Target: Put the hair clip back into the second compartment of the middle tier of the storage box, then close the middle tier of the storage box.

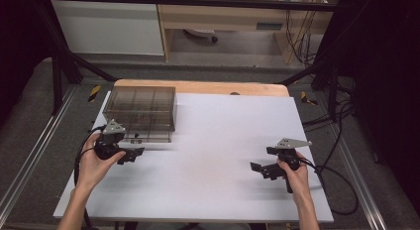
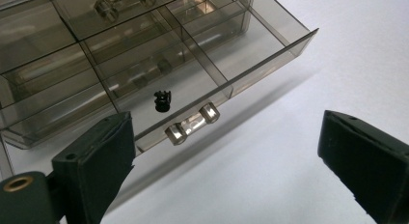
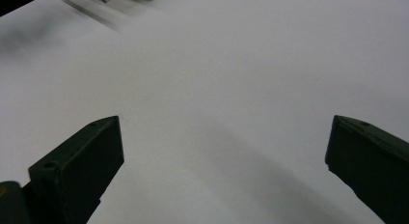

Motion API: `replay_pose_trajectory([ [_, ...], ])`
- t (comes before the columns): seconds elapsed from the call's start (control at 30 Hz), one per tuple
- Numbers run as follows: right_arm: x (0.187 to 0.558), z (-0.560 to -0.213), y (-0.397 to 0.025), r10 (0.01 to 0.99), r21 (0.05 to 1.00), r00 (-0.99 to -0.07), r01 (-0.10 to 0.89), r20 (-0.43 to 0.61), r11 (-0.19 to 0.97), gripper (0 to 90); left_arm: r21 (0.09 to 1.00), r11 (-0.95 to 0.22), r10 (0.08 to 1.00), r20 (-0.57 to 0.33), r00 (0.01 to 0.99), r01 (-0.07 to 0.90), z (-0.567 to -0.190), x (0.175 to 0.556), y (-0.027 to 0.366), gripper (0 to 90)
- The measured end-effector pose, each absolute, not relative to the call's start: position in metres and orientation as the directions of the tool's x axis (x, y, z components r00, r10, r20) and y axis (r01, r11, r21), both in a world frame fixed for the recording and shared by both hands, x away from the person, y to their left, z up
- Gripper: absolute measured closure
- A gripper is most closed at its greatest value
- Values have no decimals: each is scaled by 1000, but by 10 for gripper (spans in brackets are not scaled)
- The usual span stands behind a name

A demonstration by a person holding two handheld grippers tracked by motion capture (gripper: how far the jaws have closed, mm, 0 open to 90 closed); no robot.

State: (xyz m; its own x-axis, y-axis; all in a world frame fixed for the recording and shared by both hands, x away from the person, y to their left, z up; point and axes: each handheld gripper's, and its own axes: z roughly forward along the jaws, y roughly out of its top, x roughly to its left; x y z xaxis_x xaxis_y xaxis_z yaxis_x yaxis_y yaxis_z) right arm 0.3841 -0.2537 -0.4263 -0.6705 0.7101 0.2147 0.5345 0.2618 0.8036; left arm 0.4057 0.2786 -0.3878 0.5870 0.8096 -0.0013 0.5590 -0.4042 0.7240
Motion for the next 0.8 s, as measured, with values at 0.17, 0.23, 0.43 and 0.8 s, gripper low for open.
replay_pose_trajectory([
  [0.17, 384, -427, -253, 709, 803, -671, 535, 215, 262, 5, 728, -395, 811, -10, 586, 560, -389, 402, 282, 55],
  [0.23, 384, -427, -253, 709, 804, -671, 534, 215, 262, 5, 726, -396, 810, -12, 586, 562, -389, 401, 283, 59],
  [0.43, 384, -428, -252, 709, 802, -671, 536, 216, 263, 5, 724, -394, 810, -18, 587, 566, -392, 400, 286, 76],
  [0.8, 385, -428, -252, 709, 802, -672, 536, 216, 264, 5, 713, -400, 806, -24, 591, 575, -398, 400, 287, 126],
])
